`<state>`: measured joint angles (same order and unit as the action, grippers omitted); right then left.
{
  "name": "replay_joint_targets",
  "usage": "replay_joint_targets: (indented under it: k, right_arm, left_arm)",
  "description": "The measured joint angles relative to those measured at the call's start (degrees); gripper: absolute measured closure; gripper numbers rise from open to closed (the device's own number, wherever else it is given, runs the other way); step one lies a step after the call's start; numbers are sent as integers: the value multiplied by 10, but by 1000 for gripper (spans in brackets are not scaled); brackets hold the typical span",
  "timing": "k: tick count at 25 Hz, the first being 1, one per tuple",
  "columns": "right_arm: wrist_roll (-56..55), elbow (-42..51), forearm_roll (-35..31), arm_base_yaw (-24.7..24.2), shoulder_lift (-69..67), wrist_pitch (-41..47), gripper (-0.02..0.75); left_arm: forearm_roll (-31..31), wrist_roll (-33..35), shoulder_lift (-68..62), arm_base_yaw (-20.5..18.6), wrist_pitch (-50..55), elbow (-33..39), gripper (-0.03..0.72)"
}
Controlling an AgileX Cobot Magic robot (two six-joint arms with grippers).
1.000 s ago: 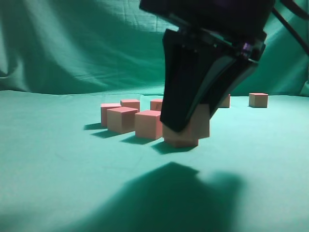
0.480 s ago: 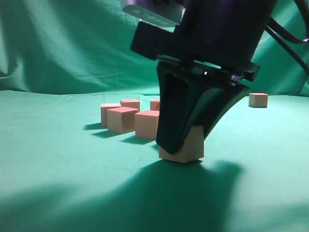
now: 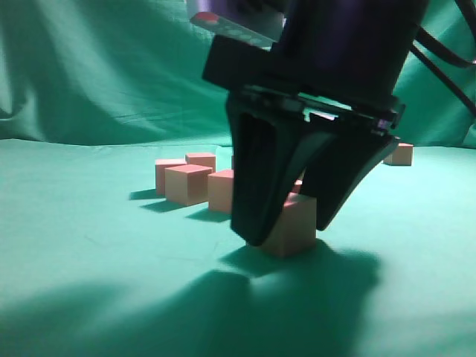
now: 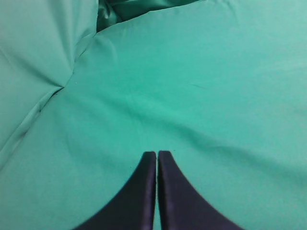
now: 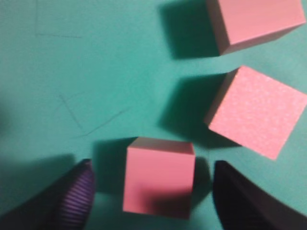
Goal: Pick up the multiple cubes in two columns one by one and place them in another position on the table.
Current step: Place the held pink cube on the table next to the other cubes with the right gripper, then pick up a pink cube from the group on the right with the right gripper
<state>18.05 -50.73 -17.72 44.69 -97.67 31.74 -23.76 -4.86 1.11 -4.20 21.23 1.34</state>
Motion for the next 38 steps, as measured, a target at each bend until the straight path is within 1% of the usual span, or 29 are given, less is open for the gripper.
replay_joint_targets:
  k: [2,3,4,6,12,13,15,18,22,24,26,29,32,35,38]
  right_arm:
    - [-1,-15,0,0,0,29,214]
    - [-1,-29,0,0,0,50,197]
    - [-3,-44,1,0,0,70,210]
    - [-20,-78,8,0,0,125,210]
    - [-71,-201,78,0,0,323,210]
    - [-77,-224,89,0,-1,350,210]
    - [-86,-265,117,0,-1,373,210]
    - [-112,-324,169,0,-1,381,210]
    - [-171,-383,274,-4,-1,388,210]
    - [-208,-406,313,-26,-1,388,210]
    - [-251,-426,337,-58,-1,388,210]
    - [-290,-442,340,-130,-4,379,210]
    - [-308,-450,326,-195,-26,348,210]
    - [-312,-463,303,-242,-73,307,210]
    - [-315,-481,294,-264,-129,256,210]
  left_arm:
    - [0,0,0,0,0,0,688]
    - [0,0,0,0,0,0,688]
    - [0,0,0,0,0,0,688]
    - [0,0,0,0,0,0,688]
    - [0,0,0,0,0,0,688]
    - [0,0,0,0,0,0,688]
    - [0,0,0,0,0,0,688]
    - [0,0,0,0,0,0,688]
    - [0,0,0,0,0,0,688]
    - [0,0,0,0,0,0,688]
    - [0,0,0,0,0,0,688]
    - [0,0,0,0,0,0,688]
    - [0,0,0,0,0,0,688]
    - [0,0,0,0,0,0,688]
    - [0,0,0,0,0,0,688]
